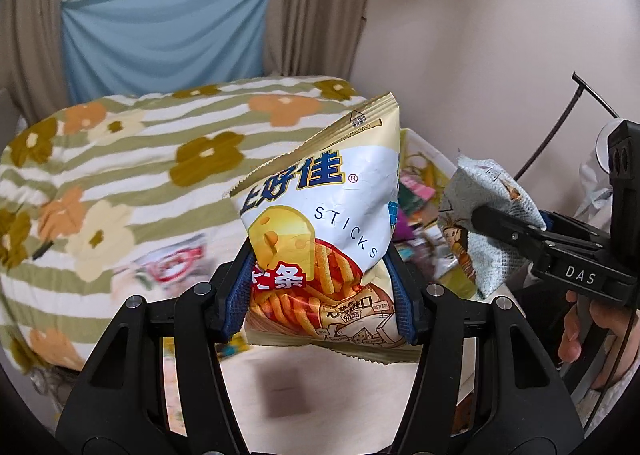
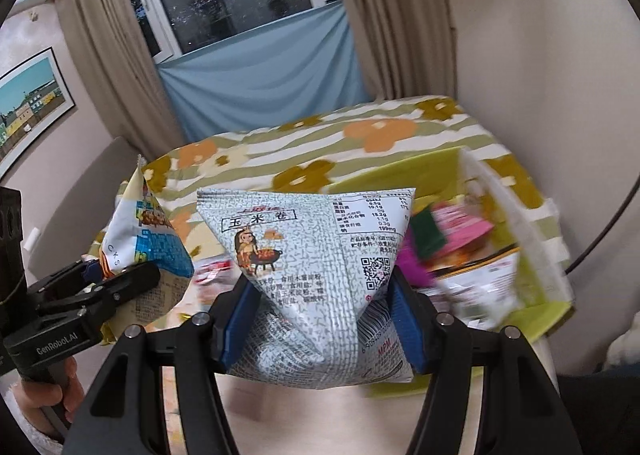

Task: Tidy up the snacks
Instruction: 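Carry both bags over the box and open both tools to drop them inside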

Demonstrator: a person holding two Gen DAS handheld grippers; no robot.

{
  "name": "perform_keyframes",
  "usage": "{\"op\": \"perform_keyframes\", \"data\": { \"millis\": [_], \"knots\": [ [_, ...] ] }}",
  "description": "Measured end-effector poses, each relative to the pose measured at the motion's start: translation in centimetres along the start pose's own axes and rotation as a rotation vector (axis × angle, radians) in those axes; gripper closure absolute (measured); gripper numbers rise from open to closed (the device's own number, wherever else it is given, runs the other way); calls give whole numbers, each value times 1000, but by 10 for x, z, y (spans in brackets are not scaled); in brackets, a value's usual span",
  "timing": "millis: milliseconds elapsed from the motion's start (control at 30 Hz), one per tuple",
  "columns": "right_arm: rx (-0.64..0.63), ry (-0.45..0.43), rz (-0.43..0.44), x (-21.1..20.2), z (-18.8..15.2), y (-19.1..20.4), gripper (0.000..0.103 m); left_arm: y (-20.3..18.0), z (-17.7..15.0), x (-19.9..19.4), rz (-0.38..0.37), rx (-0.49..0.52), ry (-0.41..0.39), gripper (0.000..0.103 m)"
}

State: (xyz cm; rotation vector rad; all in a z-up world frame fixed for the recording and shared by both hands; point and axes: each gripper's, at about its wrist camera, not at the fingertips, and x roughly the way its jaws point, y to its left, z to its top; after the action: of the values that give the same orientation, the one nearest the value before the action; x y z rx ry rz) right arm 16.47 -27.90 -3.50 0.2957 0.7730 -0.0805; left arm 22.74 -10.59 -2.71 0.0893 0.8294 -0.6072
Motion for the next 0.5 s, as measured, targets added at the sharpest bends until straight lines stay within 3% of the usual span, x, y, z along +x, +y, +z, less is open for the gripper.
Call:
{"op": "perform_keyframes", "data": {
  "millis": [300,433,500],
  "knots": [
    [71,63,-2,-6,10,-122,45,-102,17,85,-29,-64,62,48],
    [61,97,21,0,16,-157,45,-139,11,117,3,-73,101,48],
    [50,107,36,4,20,-170,45,-145,6,130,33,-95,113,40]
  ]
}}
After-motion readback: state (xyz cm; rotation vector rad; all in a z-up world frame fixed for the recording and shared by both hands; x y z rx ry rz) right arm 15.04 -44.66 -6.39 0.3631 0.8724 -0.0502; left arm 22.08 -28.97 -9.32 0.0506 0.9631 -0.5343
